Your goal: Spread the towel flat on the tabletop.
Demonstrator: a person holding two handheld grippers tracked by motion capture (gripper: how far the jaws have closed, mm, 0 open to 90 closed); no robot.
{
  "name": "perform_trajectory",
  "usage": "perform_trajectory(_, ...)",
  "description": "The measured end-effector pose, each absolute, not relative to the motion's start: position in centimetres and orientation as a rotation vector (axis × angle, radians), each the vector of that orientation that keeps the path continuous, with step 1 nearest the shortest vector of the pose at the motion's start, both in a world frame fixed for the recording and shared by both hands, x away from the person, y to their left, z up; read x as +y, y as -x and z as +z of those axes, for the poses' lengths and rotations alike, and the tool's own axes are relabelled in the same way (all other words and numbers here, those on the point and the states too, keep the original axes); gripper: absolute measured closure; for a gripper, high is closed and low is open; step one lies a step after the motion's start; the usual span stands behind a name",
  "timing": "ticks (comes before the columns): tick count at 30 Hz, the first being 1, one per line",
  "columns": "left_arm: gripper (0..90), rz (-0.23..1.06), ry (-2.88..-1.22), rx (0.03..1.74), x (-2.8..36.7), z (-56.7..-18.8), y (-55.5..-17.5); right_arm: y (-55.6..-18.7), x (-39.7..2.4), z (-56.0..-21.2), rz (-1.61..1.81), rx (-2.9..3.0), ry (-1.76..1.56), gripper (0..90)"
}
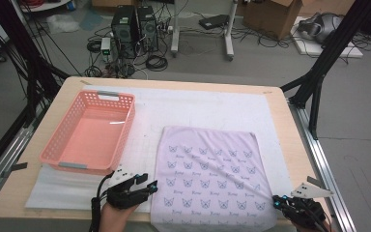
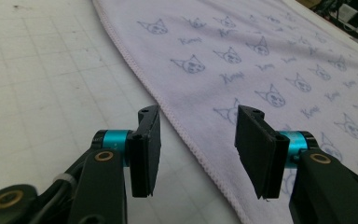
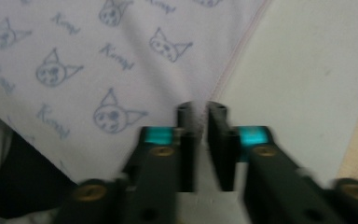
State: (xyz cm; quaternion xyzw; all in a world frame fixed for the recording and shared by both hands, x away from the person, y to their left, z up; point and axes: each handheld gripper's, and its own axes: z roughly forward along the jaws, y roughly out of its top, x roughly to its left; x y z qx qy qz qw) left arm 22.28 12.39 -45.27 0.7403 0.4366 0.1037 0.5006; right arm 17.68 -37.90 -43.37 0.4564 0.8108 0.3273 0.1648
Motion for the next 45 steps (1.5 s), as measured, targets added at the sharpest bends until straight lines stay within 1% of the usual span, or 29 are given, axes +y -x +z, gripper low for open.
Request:
perform_trajectory(1,51.4,0.241,-1.803,1.049,12.1,-45.4,-22.5,-17.8,-38.0,-43.2,0.962,2.271,-1.320,61.1)
perform_trajectory(2,52.7,0.229,-1.828,1.048,11.6,-45.5,-22.8,-18.0,-38.2,-43.0,1.006,2.240,-1.328,60.7)
perform_trajectory(3,56.8,0.223,-1.849,1.048,11.2,-45.6,-22.9,-18.2,-38.4,-42.8,1.050,2.203,-1.326,58.2)
perform_trajectory(4,63.4,0.253,-1.876,1.041,10.8,-45.7,-22.8,-18.4,-38.4,-42.7,1.059,2.187,-1.332,56.4)
perform_trajectory(5,72.3,0.298,-1.903,1.038,10.5,-45.6,-22.7,-18.7,-38.4,-42.8,1.072,2.167,-1.335,56.2)
perform_trajectory(6,87.1,0.307,-1.933,1.024,10.3,-45.6,-22.6,-19.0,-38.5,-42.9,1.082,2.152,-1.344,56.2)
perform_trajectory(8,89.2,0.326,-1.944,1.035,10.3,-45.4,-22.4,-19.8,-38.4,-43.3,1.081,2.136,-1.359,56.1)
perform_trajectory(12,89.9,0.355,-1.962,1.077,11.7,-45.2,-21.3,-21.4,-38.4,-43.9,1.083,2.111,-1.389,56.6)
perform_trajectory(16,89.6,0.334,-1.913,1.093,13.1,-45.4,-20.4,-23.5,-37.7,-44.3,1.092,2.112,-1.406,57.4)
perform_trajectory(17,87.6,0.339,-1.898,1.092,13.1,-45.5,-20.5,-23.9,-37.5,-44.4,1.085,2.117,-1.409,58.1)
perform_trajectory(18,80.5,0.323,-1.877,1.095,13.0,-45.5,-20.7,-24.3,-37.2,-44.5,1.077,2.121,-1.407,59.7)
perform_trajectory(19,76.0,0.319,-1.863,1.084,12.9,-45.4,-20.9,-24.7,-37.0,-44.6,1.072,2.130,-1.403,62.4)
perform_trajectory(20,69.1,0.322,-1.860,1.068,12.6,-45.3,-21.2,-25.0,-36.7,-44.8,1.063,2.148,-1.394,67.0)
perform_trajectory(21,64.9,0.326,-1.855,1.057,12.4,-45.2,-21.5,-25.1,-36.4,-44.8,1.033,2.157,-1.383,74.0)
perform_trajectory(22,62.8,0.335,-1.852,1.049,12.1,-45.1,-21.8,-25.1,-36.3,-44.8,1.026,2.168,-1.360,85.7)
perform_trajectory(24,56.0,0.339,-1.841,1.046,11.7,-45.0,-22.4,-25.1,-36.1,-44.4,0.945,2.169,-1.338,86.9)
perform_trajectory(26,51.7,0.338,-1.826,1.053,11.4,-45.0,-23.1,-24.9,-36.4,-44.3,0.885,2.140,-1.335,86.7)
perform_trajectory(27,49.5,0.329,-1.826,1.065,11.2,-45.0,-23.5,-24.9,-36.8,-44.4,0.921,2.134,-1.362,82.4)
perform_trajectory(28,48.8,0.309,-1.829,1.077,11.0,-45.1,-24.1,-24.9,-37.0,-44.5,0.952,2.128,-1.369,70.8)
perform_trajectory(29,48.5,0.301,-1.833,1.085,10.8,-45.2,-24.4,-24.7,-37.2,-44.7,0.987,2.118,-1.368,61.6)
perform_trajectory(31,50.0,0.261,-1.858,1.134,10.3,-45.4,-25.3,-24.4,-37.5,-44.5,1.017,2.104,-1.351,60.2)
perform_trajectory(32,51.5,0.271,-1.854,1.133,10.1,-45.4,-25.6,-24.3,-37.5,-44.4,1.029,2.090,-1.351,59.4)
perform_trajectory(33,58.6,0.265,-1.874,1.134,9.9,-45.4,-25.8,-24.2,-37.7,-44.2,1.048,2.078,-1.347,59.4)
perform_trajectory(34,64.1,0.310,-1.897,1.136,9.7,-45.3,-25.8,-24.1,-37.8,-44.0,1.066,2.066,-1.352,58.9)
perform_trajectory(35,74.0,0.357,-1.924,1.128,9.5,-45.3,-25.7,-24.1,-37.9,-43.9,1.079,2.058,-1.356,58.4)
perform_trajectory(37,84.8,0.334,-1.922,1.125,9.8,-45.3,-25.9,-24.1,-37.9,-43.9,1.100,2.050,-1.358,57.1)
perform_trajectory(40,87.0,0.358,-1.912,1.136,10.2,-45.3,-25.6,-24.2,-37.8,-43.9,1.104,2.055,-1.349,55.7)
perform_trajectory(43,87.0,0.339,-1.900,1.138,10.7,-45.3,-25.3,-24.2,-37.7,-43.9,1.112,2.060,-1.344,54.2)
perform_trajectory(45,83.5,0.320,-1.877,1.124,11.1,-45.3,-25.2,-24.2,-37.7,-43.8,1.115,2.063,-1.344,52.4)
